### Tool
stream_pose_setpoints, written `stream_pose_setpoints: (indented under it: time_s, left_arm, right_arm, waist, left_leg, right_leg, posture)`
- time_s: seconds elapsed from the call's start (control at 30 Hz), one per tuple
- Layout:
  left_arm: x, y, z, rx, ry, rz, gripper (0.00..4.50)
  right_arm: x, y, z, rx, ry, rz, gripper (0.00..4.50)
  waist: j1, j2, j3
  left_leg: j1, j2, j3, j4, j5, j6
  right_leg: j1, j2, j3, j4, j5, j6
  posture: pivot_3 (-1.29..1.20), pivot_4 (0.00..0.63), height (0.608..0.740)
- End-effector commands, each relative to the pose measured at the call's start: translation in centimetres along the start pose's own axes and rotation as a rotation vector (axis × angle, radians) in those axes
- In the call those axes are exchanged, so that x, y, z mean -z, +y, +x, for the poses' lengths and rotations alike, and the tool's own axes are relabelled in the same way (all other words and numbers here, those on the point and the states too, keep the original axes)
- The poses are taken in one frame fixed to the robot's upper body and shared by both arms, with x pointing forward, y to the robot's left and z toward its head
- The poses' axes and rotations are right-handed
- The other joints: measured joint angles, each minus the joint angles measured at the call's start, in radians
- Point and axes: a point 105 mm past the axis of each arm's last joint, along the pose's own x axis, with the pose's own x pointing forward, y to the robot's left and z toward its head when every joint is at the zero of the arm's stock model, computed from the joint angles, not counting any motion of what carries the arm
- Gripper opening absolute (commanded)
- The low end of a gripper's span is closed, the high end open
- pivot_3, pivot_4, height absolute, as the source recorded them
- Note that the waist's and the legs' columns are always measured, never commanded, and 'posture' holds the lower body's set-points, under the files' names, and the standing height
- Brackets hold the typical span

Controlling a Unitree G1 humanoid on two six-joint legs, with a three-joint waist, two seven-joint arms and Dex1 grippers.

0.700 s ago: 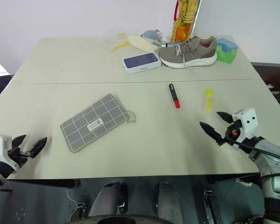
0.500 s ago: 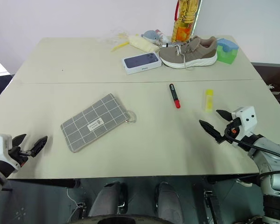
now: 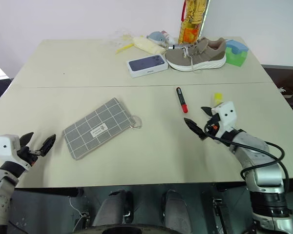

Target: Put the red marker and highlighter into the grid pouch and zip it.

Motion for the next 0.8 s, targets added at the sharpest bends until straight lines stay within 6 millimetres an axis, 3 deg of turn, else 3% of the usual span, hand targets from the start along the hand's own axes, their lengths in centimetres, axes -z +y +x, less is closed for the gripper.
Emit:
stream_pose_setpoints:
  time_s: [0.03, 0.13, 0.27, 0.37, 0.6, 0.8]
  left_arm:
    - [-0.9, -0.7, 0.4, 0.025, -0.045, 0.029, 4.46]
    - [-0.9, -1.2, 0.9, 0.046, -0.051, 0.035, 4.50]
    - [-1.0, -1.8, 1.3, 0.069, -0.054, 0.048, 4.50]
    - [-0.9, -1.9, 1.3, 0.073, -0.054, 0.054, 4.50]
    - [-0.9, -1.7, 0.2, 0.073, -0.048, 0.097, 4.50]
    - [-1.4, -0.6, -1.7, 0.105, -0.015, 0.217, 4.50]
  right_arm:
    - [-2.9, 3.5, 3.1, -0.110, -0.106, -0.025, 4.50]
    - [-3.1, 6.3, 6.1, -0.184, -0.107, 0.003, 3.64]
    - [-2.1, 9.7, 9.2, -0.248, -0.046, -0.026, 1.56]
    - [-2.5, 12.3, 11.5, -0.305, -0.040, -0.035, 0.04]
    - [-0.1, 15.1, 14.3, -0.295, 0.108, -0.080, 0.04]
    - [2.6, 15.6, 14.4, -0.294, 0.256, 0.045, 0.04]
  waist:
    - [-0.002, 0.000, 0.000]
    - [-0.005, 0.000, 0.000]
    - [-0.005, -0.001, -0.001]
    - [-0.007, -0.001, -0.001]
    - [-0.025, -0.002, -0.001]
    - [-0.029, -0.002, -0.002]
  left_leg:
    - [0.000, 0.000, 0.000, 0.000, 0.000, 0.000]
    - [0.000, 0.000, 0.000, 0.000, 0.000, 0.000]
    - [0.000, 0.000, 0.000, 0.000, 0.000, 0.000]
    - [-0.002, 0.000, 0.000, 0.000, 0.000, 0.000]
    - [-0.002, 0.000, -0.001, 0.000, 0.000, 0.000]
    - [-0.001, 0.002, -0.001, 0.000, 0.000, 0.000]
  right_leg:
    - [0.000, 0.000, 0.000, 0.000, 0.000, 0.000]
    - [0.000, 0.000, 0.000, 0.001, 0.000, 0.000]
    - [0.000, 0.000, 0.000, 0.001, 0.000, 0.000]
    - [-0.001, 0.000, 0.000, 0.001, 0.000, 0.000]
    - [-0.001, 0.000, 0.000, 0.002, 0.000, 0.000]
    - [-0.002, 0.000, 0.000, 0.002, 0.000, 0.000]
  posture:
    - [0.00, 0.150, 0.724]
    - [0.00, 0.150, 0.724]
    - [0.00, 0.150, 0.724]
    - [0.00, 0.150, 0.724]
    - [0.00, 0.150, 0.724]
    - [0.00, 0.150, 0.724]
